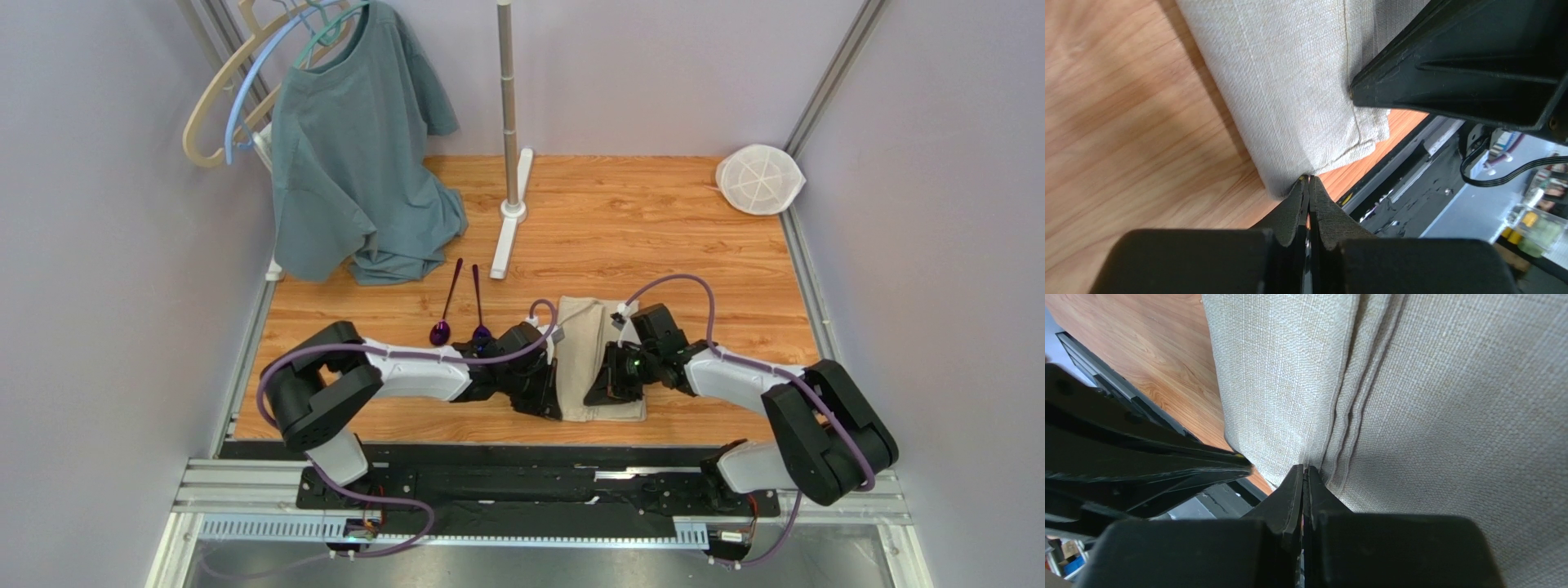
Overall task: Fold the napkin into a case and place the utensils inside
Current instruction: Smooth out the 2/3-rectangle-folded napkin at the center of the board.
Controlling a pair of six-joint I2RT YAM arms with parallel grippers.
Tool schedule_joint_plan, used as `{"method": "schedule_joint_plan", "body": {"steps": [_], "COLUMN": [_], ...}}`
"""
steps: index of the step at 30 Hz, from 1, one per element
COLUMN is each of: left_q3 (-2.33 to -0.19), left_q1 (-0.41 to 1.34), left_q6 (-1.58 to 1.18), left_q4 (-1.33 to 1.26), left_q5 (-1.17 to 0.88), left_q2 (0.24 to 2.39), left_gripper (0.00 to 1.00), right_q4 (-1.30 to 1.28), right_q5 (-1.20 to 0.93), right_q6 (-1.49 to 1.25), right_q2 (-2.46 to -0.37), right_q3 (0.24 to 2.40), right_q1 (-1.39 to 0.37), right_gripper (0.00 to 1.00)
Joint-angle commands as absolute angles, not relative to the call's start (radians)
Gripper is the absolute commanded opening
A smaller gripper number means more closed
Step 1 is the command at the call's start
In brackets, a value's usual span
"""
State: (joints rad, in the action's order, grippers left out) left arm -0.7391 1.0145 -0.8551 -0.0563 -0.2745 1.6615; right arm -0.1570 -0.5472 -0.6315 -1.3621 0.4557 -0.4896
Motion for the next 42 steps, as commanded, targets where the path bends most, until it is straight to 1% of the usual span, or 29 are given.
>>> {"method": "schedule_joint_plan", "body": {"steps": [1, 4, 6, 7, 9, 10, 11, 13, 15, 18, 19, 28, 33, 36, 37, 38, 39, 40, 41, 42], "left_q3": [-0.805, -0.867, -0.905, -0.914, -0.942, -0.956, -0.974, -1.041, -1.087, -1.146, -1.16, -1.169, -1.16, -1.175, -1.18, -1.186, -1.192, -1.199, -1.215, -1.223], "left_q1": [1.012, 0.968, 0.898, 0.867, 0.781, 0.757, 0.737, 0.689, 0.657, 0.649, 0.647, 0.649, 0.652, 0.66, 0.664, 0.675, 0.683, 0.692, 0.715, 0.73], "left_q6": [-0.767, -0.738, -0.721, -0.722, -0.726, -0.729, -0.723, -0.709, -0.713, -0.723, -0.733, -0.791, -0.788, -0.733, -0.691, -0.669, -0.649, -0.609, -0.589, -0.56], "left_q4": [0.075, 0.12, 0.129, 0.126, 0.066, 0.052, 0.04, 0.032, 0.005, -0.051, -0.055, -0.218, -0.227, -0.154, -0.126, -0.073, -0.042, -0.008, 0.065, 0.095], "left_q5": [-0.18, -0.184, -0.195, -0.202, -0.267, -0.282, -0.307, -0.313, -0.34, -0.368, -0.374, -0.423, -0.414, -0.365, -0.32, -0.293, -0.27, -0.223, -0.197, -0.172], "left_q2": [1.507, 1.445, 1.453, 1.465, 1.526, 1.551, 1.606, 1.658, 1.724, 1.801, 1.821, 1.96, 2.008, 1.993, 1.976, 1.926, 1.899, 1.872, 1.817, 1.792], "left_gripper": [0.09, 0.11, 0.11, 0.1, 0.08, 0.08, 0.06, 0.04, 0.03, 0.03, 0.03, 0.03, 0.03, 0.03, 0.03, 0.05, 0.08, 0.11, 0.16, 0.19], "right_q4": [-0.207, -0.259, -0.27, -0.27, -0.265, -0.265, -0.265, -0.255, -0.235, -0.216, -0.209, -0.117, -0.133, -0.153, -0.167, -0.207, -0.237, -0.277, -0.364, -0.403], "right_q5": [-0.463, -0.448, -0.451, -0.451, -0.463, -0.475, -0.489, -0.514, -0.557, -0.601, -0.61, -0.67, -0.652, -0.661, -0.658, -0.66, -0.64, -0.612, -0.536, -0.496], "right_q6": [-0.585, -0.563, -0.552, -0.552, -0.543, -0.542, -0.537, -0.54, -0.546, -0.56, -0.561, -0.558, -0.508, -0.499, -0.497, -0.495, -0.491, -0.48, -0.482, -0.48], "right_q2": [-1.321, -1.312, -1.337, -1.353, -1.422, -1.449, -1.509, -1.564, -1.647, -1.715, -1.744, -1.83, -1.927, -1.936, -1.922, -1.904, -1.841, -1.807, -1.765, -1.688], "right_q3": [0.512, 0.605, 0.665, 0.73, 0.796, 0.836, 0.903, 0.966, 1.04, 1.097, 1.101, 1.048, 1.091, 1.13, 1.137, 1.144, 1.146, 1.146, 1.137, 1.12], "right_q1": [-0.491, -0.474, -0.445, -0.434, -0.407, -0.399, -0.391, -0.37, -0.345, -0.321, -0.313, -0.238, -0.232, -0.233, -0.235, -0.233, -0.235, -0.235, -0.235, -0.235], "right_gripper": [0.0, 0.0, 0.02, 0.04, 0.05, 0.07, 0.08, 0.08, 0.07, 0.02, 0.0, 0.0, 0.0, 0.0, 0.0, 0.02, 0.03, 0.08, 0.13, 0.3]}}
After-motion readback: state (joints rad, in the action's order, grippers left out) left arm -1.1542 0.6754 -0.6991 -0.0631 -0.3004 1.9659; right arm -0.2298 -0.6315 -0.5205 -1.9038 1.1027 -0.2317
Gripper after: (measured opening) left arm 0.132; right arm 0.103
